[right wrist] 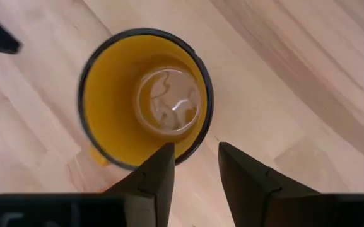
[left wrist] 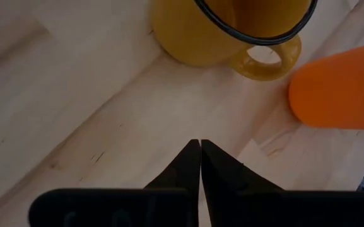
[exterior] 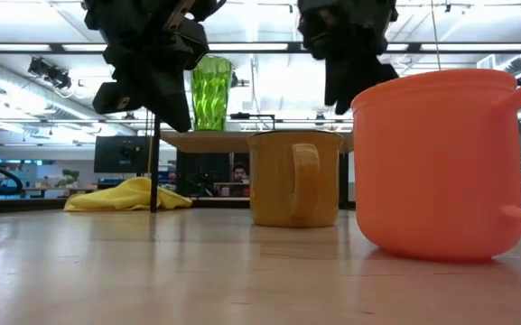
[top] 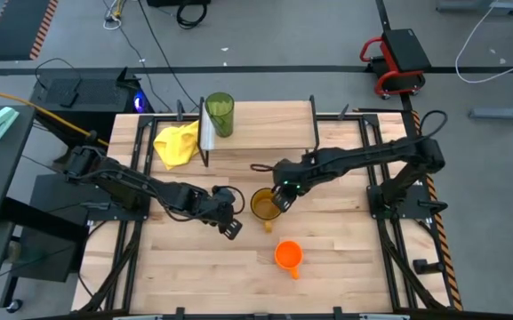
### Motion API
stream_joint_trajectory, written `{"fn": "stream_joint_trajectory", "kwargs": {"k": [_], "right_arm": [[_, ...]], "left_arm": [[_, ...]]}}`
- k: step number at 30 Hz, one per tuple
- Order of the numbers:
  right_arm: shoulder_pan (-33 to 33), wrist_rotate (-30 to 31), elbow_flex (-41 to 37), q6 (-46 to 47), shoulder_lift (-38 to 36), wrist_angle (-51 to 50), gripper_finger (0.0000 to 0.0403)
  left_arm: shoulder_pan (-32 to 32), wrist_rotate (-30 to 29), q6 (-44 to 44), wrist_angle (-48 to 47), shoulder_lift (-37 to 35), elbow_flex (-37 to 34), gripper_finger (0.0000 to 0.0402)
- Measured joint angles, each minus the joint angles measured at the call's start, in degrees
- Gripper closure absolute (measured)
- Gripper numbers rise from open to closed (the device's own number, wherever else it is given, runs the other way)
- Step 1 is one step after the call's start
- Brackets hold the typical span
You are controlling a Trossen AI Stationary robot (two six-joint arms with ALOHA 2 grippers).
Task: Stack small to large cups/mugs on shelf
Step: Put the yellow mug on the shelf
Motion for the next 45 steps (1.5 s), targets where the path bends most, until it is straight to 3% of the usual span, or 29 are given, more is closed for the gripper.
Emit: {"fn": "stream_joint_trajectory", "kwargs": {"k": [11, 18, 28, 33, 39, 45], "right_arm": [[0.2, 1.7, -0.3, 0.0, 4.4, 2.2, 0.0272], [0.3, 1.5, -3.2, 0.3, 4.9, 5.4, 0.0279], [0.3, 0.8, -6.1, 2.0, 5.0, 8.6, 0.0286], [0.3, 0.8, -6.1, 2.9, 5.1, 10.0, 0.0294], [0.1, 1.0, -6.1, 4.2, 5.1, 10.2, 0.0321], [-1.3, 1.0, -6.2, 4.4, 5.1, 13.2, 0.0369]], "left_arm": [[-0.1, 0.0, 0.1, -0.9, 0.1, 0.0, 0.0393], [-0.4, 0.0, 0.0, -1.0, 0.1, 0.0, 0.0372], [-0.4, 0.0, -0.1, -0.4, 0.1, 0.0, 0.0394], [-0.4, 0.0, -0.5, -0.2, 0.1, 0.0, 0.0383], [-0.4, 0.0, -1.2, -0.2, 0.1, 0.0, 0.037], [-0.4, -0.3, -1.6, -0.2, 0.1, 0.0, 0.0384]]}}
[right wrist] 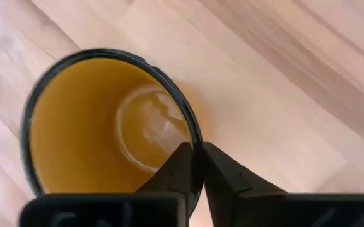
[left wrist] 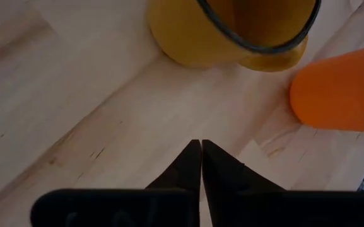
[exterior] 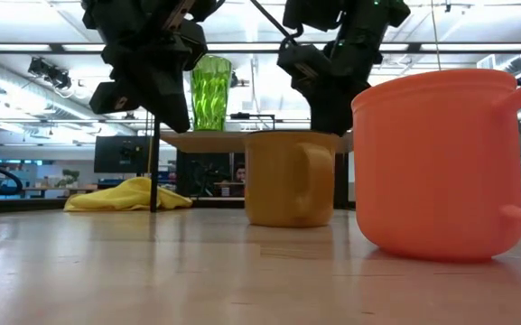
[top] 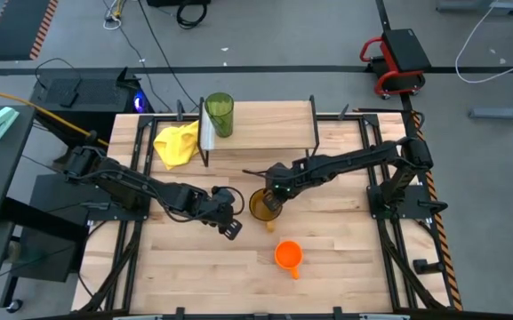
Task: Stack small to large cups/mugs on shelf
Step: Put the yellow mug on the shelf
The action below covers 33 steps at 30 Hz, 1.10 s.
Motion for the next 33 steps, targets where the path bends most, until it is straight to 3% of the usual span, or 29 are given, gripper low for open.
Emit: {"fn": "stream_joint_trajectory", "kwargs": {"k": [3, 12, 21, 26, 33], "right_arm": [[-0.5, -0.3, 0.0, -0.1, 0.0, 1.7, 0.0388], [-1.2, -1.8, 0.0, 0.2, 0.0, 1.6, 0.0389], [-2.4, -8.8, 0.1, 0.6, -0.2, 0.9, 0.0389], [-3.7, -13.4, 0.0, 0.3, -1.0, -0.5, 0.039], [-5.6, -14.4, -0.1, -0.3, -3.0, -0.7, 0.039]], "left_arm": [[0.0, -0.2, 0.0, 0.0, 0.0, 0.0, 0.0391], [0.0, -0.3, 0.0, 0.0, 0.0, 0.0, 0.0378], [0.0, 2.7, 0.6, -0.6, 0.0, 0.0, 0.0395], [0.0, 4.5, 0.6, -1.0, 0.0, 0.0, 0.0382], [-0.7, 5.3, 0.6, -2.5, 0.0, 0.0, 0.0377]]}}
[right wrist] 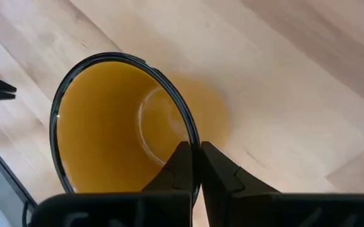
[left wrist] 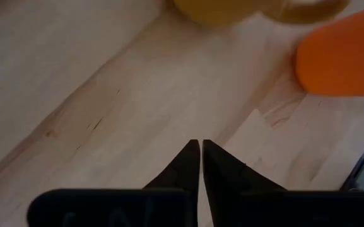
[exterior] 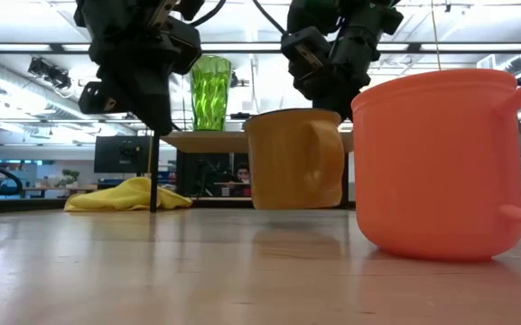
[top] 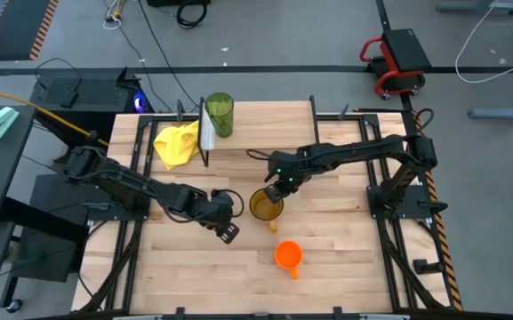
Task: Stack small to large cups/mugs on shelf
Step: Put the yellow mug on the shelf
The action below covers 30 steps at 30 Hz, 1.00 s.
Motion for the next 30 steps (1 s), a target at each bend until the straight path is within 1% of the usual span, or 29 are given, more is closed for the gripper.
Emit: {"fn": "stream_joint_trajectory", "kwargs": {"k": [7, 9, 13, 16, 19, 22, 30], "right_arm": [[-2.3, 0.2, 0.0, -0.4, -4.7, 0.0, 0.039], [-2.9, 1.1, 0.0, -0.2, -6.7, -0.1, 0.039], [-4.4, 3.0, 0.0, 0.1, -10.6, -0.3, 0.039], [-5.6, 3.6, 0.6, 0.2, -12.9, -1.4, 0.039], [-6.9, 5.8, 4.6, -1.6, -13.5, -7.2, 0.039], [-8.4, 7.4, 10.5, -4.6, -12.9, -13.7, 0.039], [-14.0, 8.6, 26.9, -10.7, -7.8, -24.2, 0.039]], "left_arm": [[-0.8, -0.3, -0.1, -1.3, 0.0, 0.0, 0.0396], [-0.9, -0.4, -0.2, -1.3, 0.0, 0.0, 0.0394], [-0.9, -0.4, -0.3, -1.2, 0.0, 0.0, 0.0379], [-0.8, -0.4, -0.3, -1.2, 0.0, 0.0, 0.0377], [-0.8, -0.4, -0.3, -1.1, 0.0, 0.0, 0.0388], [-0.8, -0.4, -0.5, -1.0, 0.0, 0.0, 0.0396], [-0.8, -0.4, -1.9, -0.4, 0.0, 0.0, 0.0378]]}}
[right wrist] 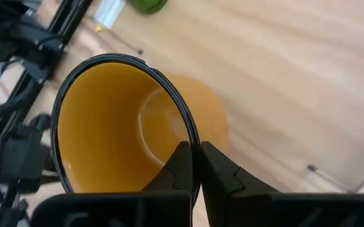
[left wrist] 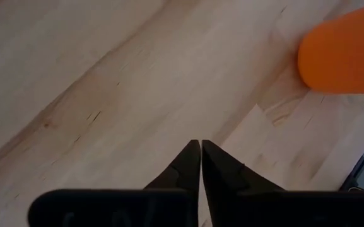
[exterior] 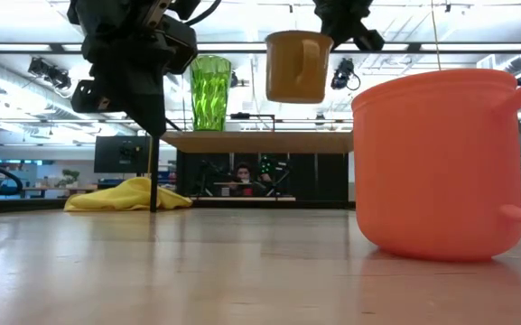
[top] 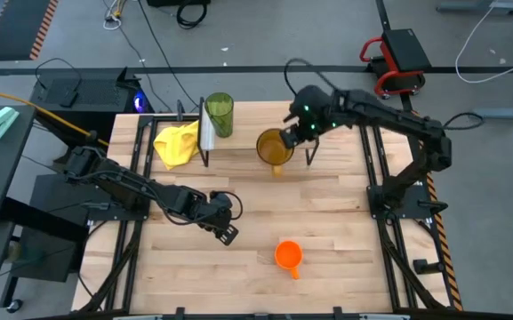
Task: Stack small to large cups/mugs on shelf
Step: Put the yellow mug on the shelf
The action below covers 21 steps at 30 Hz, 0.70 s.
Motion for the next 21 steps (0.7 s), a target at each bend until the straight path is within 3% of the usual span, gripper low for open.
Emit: {"fn": "stream_joint_trajectory", "kwargs": {"k": [6, 14, 21], "right_arm": [[-5.2, -1.0, 9.1, -3.5, 5.0, -5.6, 0.039], [-9.3, -7.5, 16.4, -5.7, 11.1, -5.6, 0.039], [-12.2, -10.5, 21.4, -6.2, 16.3, -5.5, 0.039]], "left_arm": [[0.0, 0.0, -0.4, 0.2, 0.0, 0.0, 0.0395], [0.0, 0.0, -1.7, 0.6, 0.0, 0.0, 0.0376], [0.0, 0.0, -1.8, 0.7, 0.0, 0.0, 0.0395]]}}
